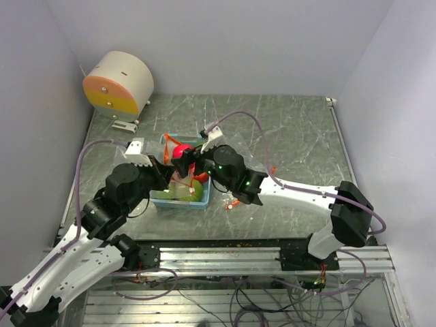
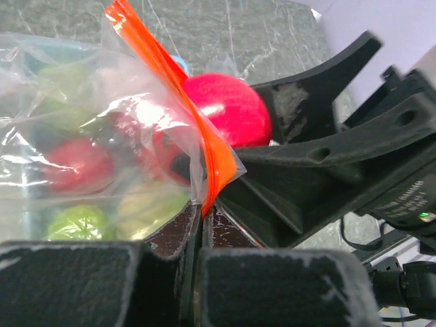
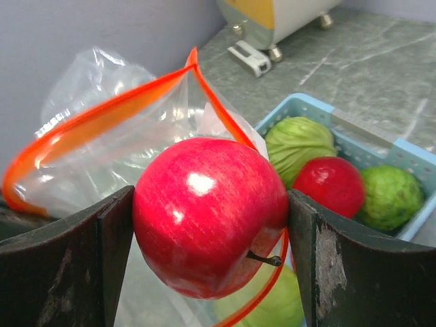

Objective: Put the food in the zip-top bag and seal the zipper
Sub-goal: Place the fake fruit in the zipper food storage bag.

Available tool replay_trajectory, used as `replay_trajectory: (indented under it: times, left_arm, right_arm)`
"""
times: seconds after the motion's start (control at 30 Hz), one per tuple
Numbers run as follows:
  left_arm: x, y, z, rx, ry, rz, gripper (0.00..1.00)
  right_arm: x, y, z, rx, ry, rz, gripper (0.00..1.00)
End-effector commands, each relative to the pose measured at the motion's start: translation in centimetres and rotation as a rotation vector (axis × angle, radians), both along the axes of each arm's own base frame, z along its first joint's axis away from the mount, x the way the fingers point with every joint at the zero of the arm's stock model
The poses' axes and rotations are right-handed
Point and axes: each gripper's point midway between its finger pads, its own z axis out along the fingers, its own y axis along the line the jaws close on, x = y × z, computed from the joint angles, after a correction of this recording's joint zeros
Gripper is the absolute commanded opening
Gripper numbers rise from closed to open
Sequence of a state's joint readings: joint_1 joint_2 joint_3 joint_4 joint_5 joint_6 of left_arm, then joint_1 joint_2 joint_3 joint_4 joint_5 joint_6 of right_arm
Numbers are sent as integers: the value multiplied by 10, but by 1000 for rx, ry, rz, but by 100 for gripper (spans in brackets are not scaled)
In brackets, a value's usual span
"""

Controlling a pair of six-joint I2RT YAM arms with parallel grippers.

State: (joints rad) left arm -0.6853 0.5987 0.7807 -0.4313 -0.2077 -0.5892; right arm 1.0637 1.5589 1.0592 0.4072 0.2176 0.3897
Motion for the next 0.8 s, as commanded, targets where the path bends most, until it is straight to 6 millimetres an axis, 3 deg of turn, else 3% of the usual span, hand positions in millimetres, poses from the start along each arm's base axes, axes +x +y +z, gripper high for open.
replay_trajectory:
  times: [0.0,0.17,0.4,0.5,0.63,0.77]
  left_arm:
    - [6,-21,3,-88,-25,-55,7]
    - [9,-34,-3,-155,-49,-88,7]
    - [10,-24,-19,-242,-96,-27,7]
    - [9,-20,-17,-268,-118,-11,7]
    - [10,-17,-14,-264,-126,3,7]
    - [13,-17,-22,-238,-93,15,7]
  right_arm:
    - [12,-10,6,-99,-17,-132,68]
    - [10,-15,-14,-204,6,-159,70]
    - [-3,-31,-46,-280,40,-158,75]
    - [-9,-32,-50,-290,41,-130,79]
    - [-21,-22,-40,-240,28,-37,81]
    - [-22,-13,-44,-235,23,-4,83]
